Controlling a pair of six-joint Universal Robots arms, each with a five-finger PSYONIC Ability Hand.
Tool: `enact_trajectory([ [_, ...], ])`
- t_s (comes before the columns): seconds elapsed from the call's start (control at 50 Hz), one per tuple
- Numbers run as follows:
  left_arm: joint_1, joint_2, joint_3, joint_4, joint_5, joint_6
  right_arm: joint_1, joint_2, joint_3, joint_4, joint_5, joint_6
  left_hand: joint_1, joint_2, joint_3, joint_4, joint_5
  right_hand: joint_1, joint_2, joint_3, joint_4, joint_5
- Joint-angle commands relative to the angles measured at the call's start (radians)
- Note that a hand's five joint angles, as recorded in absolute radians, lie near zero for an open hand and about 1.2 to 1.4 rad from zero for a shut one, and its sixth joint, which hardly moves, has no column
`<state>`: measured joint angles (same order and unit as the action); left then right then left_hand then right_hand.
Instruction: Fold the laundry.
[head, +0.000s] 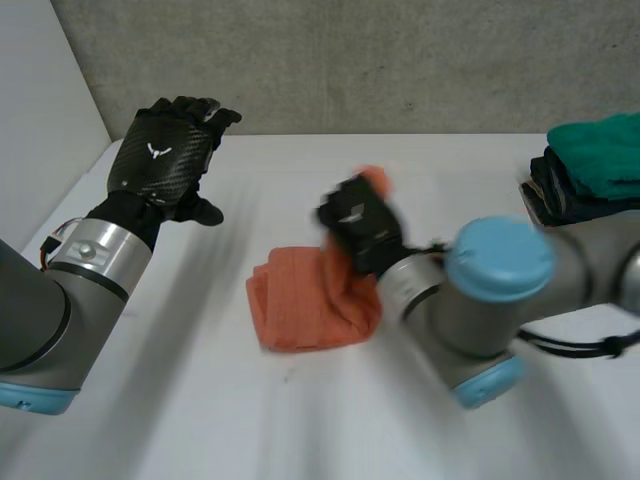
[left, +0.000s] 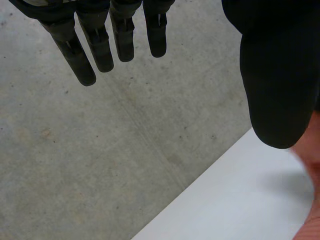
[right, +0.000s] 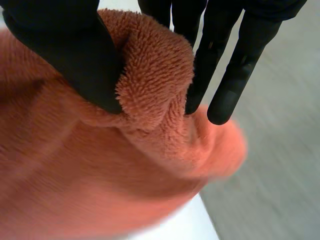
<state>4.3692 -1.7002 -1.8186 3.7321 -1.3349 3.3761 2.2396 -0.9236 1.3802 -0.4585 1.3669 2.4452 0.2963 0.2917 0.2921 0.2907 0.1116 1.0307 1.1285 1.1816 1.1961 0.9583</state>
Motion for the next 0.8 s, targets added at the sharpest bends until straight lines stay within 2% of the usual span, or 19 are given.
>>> enact_trajectory([
  [0.02,-0.002,-0.004,0.001,-0.005,-0.041,-0.004,0.121,0.137,-0.053,0.079,-0.132,-0.045,-0.003,0.001,0.001,0.002,0.007,0.128,0.03,-0.023,-0.037,0.026],
  [0.06,-0.007,-0.004,0.002,-0.005,-0.05,-0.004,0.12,0.141,-0.07,0.107,-0.1,-0.04,-0.004,0.001,0.001,0.002,0.007,-0.519,-0.617,-0.67,-0.685,-0.621],
  [0.08,-0.011,-0.006,0.004,-0.006,-0.052,-0.004,0.118,0.128,-0.081,0.13,-0.044,-0.025,-0.003,0.001,0.001,0.002,0.007,-0.856,-0.954,-1.007,-1.022,-0.958],
  [0.16,-0.037,-0.015,0.036,-0.012,-0.067,-0.006,0.115,0.059,-0.087,0.149,0.11,0.094,-0.003,0.001,0.001,0.002,0.007,-0.856,-0.954,-1.007,-1.022,-0.958],
  [0.2,-0.063,-0.021,0.073,-0.021,-0.102,-0.006,0.104,0.025,-0.086,0.152,0.136,0.173,0.002,0.007,0.007,0.008,0.012,-0.856,-0.954,-1.007,-1.022,-0.958],
  [0.22,-0.075,-0.025,0.084,-0.026,-0.121,-0.006,0.08,-0.01,-0.078,0.164,0.133,0.255,0.005,0.01,0.009,0.011,0.015,-0.856,-0.954,-1.007,-1.022,-0.958],
  [0.3,-0.152,-0.064,0.16,-0.092,-0.249,-0.011,0.019,-0.079,-0.093,0.272,0.091,0.429,0.02,0.025,0.024,0.026,0.03,-0.856,-0.954,-1.007,-1.022,-0.958],
  [0.38,-0.238,-0.124,0.232,-0.21,-0.354,-0.012,-0.018,-0.055,-0.154,0.392,0.029,0.523,0.02,0.025,0.024,0.026,0.03,-0.856,-0.954,-1.007,-1.022,-0.958],
  [0.48,-0.335,-0.238,0.289,-0.33,-0.42,-0.026,-0.032,0.048,-0.254,0.501,0.017,0.538,0.017,0.022,0.021,0.023,0.027,-0.856,-0.954,-1.007,-1.022,-0.958],
  [0.54,-0.352,-0.31,0.311,-0.347,-0.446,-0.026,-0.041,0.107,-0.325,0.567,0.017,0.538,0.017,0.022,0.021,0.023,0.027,-0.856,-0.954,-1.007,-1.022,-0.958],
  [0.72,-0.326,-0.391,0.311,-0.431,-0.487,-0.012,-0.061,0.262,-0.495,0.707,-0.006,0.525,0.017,0.022,0.021,0.023,0.027,-0.856,-0.954,-1.007,-1.022,-0.958],
  [0.8,-0.301,-0.395,0.269,-0.466,-0.484,-0.012,-0.063,0.307,-0.543,0.724,0.012,0.45,0.014,0.019,0.018,0.02,0.024,-0.856,-0.954,-1.007,-1.022,-0.958],
])
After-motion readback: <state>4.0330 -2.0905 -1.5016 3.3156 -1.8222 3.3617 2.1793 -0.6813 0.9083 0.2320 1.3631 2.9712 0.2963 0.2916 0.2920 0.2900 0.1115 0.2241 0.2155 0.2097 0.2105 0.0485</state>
